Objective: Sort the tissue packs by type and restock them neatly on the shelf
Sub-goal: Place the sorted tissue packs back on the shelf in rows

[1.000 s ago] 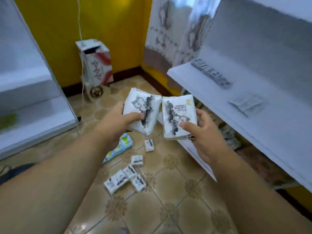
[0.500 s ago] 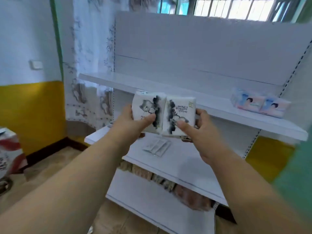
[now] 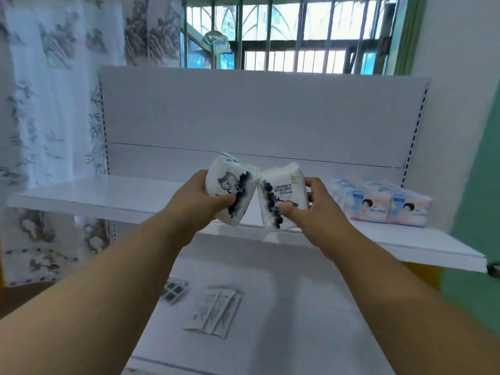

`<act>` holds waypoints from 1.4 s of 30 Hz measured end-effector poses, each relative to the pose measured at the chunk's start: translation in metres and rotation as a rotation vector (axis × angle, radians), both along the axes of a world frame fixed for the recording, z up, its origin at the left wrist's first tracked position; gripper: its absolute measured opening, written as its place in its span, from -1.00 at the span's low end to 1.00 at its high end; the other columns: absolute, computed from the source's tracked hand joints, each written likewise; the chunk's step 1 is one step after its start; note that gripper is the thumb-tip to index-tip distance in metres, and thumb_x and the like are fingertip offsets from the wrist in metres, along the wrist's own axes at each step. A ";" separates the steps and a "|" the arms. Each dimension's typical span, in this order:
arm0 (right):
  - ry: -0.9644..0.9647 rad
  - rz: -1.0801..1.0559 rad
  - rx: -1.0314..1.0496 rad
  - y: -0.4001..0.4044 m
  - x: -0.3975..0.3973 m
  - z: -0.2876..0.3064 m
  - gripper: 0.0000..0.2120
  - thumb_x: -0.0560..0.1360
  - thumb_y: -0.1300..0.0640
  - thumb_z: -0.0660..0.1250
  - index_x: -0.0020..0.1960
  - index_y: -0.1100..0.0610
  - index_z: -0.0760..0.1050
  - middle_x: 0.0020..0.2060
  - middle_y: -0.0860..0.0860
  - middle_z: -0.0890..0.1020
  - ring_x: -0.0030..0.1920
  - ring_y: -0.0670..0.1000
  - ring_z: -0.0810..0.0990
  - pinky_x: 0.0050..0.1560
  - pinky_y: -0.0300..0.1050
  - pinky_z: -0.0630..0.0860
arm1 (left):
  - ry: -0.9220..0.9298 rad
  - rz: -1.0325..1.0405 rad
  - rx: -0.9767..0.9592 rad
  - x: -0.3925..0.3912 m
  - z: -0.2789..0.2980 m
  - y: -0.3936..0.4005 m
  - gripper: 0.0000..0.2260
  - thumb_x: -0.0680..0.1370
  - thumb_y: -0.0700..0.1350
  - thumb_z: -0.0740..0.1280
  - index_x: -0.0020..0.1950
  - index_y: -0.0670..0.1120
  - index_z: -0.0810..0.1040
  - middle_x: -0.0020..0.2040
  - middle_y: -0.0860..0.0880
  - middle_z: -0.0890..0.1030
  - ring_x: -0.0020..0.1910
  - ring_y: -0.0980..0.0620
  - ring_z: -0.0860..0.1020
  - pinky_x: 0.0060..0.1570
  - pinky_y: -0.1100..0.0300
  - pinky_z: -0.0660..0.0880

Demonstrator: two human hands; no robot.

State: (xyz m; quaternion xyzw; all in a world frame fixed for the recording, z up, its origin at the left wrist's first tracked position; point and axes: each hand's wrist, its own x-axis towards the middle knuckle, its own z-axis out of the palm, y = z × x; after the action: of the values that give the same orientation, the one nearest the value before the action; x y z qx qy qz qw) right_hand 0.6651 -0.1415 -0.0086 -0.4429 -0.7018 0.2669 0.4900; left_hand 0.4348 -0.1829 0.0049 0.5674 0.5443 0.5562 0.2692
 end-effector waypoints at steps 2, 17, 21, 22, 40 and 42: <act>-0.101 -0.049 0.011 0.032 -0.001 0.008 -0.51 0.47 0.04 0.47 0.29 -0.12 0.31 0.01 -0.15 0.56 -0.04 -0.14 0.58 -0.13 -0.17 0.49 | 0.117 -0.007 -0.001 -0.013 0.008 0.041 -0.61 0.45 -0.12 0.50 0.22 0.04 0.47 0.03 -0.01 0.64 0.02 -0.04 0.62 0.06 -0.05 0.59; -0.906 -0.213 0.020 0.237 0.018 0.018 -0.38 0.43 0.08 0.47 0.45 -0.07 0.38 0.34 0.10 0.37 0.33 0.13 0.40 0.24 -0.08 0.43 | 1.124 -0.074 -0.087 0.019 0.011 0.285 -0.38 0.43 0.06 0.47 0.45 0.10 0.35 0.26 -0.02 0.42 0.18 -0.10 0.51 0.09 0.14 0.43; -0.929 -0.332 -0.071 0.280 0.011 0.011 -0.39 0.49 -0.04 0.39 0.47 -0.28 0.26 0.46 0.12 0.14 0.43 0.22 0.15 0.37 0.14 0.33 | 1.140 0.080 -0.145 0.020 0.000 0.320 -0.35 0.43 0.12 0.44 0.47 0.22 0.28 0.33 -0.06 0.32 0.16 -0.19 0.51 0.15 0.03 0.47; -0.911 -0.340 -0.085 0.289 0.006 0.008 -0.39 0.51 -0.01 0.37 0.48 -0.28 0.24 0.41 0.13 0.16 0.40 0.23 0.19 0.34 0.13 0.36 | 1.136 0.115 -0.164 0.021 -0.001 0.328 -0.36 0.44 0.12 0.44 0.47 0.23 0.27 0.34 -0.08 0.28 0.13 -0.20 0.52 0.14 0.03 0.47; -0.680 -0.296 -0.063 0.371 -0.013 -0.004 -0.39 0.49 0.04 0.43 0.48 -0.15 0.31 0.40 0.10 0.22 0.34 0.21 0.31 0.35 0.01 0.35 | 0.952 0.069 -0.166 0.012 -0.011 0.408 -0.34 0.43 -0.03 0.50 0.47 0.19 0.32 0.45 -0.13 0.15 0.19 -0.18 0.52 0.27 0.03 0.46; -0.739 -0.318 -0.081 0.367 -0.015 -0.001 -0.37 0.49 -0.02 0.41 0.50 -0.17 0.26 0.42 0.09 0.20 0.40 0.23 0.23 0.36 0.06 0.33 | 0.998 0.109 -0.184 0.014 -0.010 0.401 -0.31 0.43 0.04 0.49 0.49 0.23 0.26 0.50 -0.14 0.09 0.23 -0.23 0.50 0.28 -0.01 0.45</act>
State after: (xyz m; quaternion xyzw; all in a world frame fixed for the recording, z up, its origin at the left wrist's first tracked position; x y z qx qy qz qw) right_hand 0.6505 0.2253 -0.0100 -0.6311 -0.7423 0.0378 0.2219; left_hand 0.4484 0.2183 -0.0055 0.7088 0.6820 0.1805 -0.0040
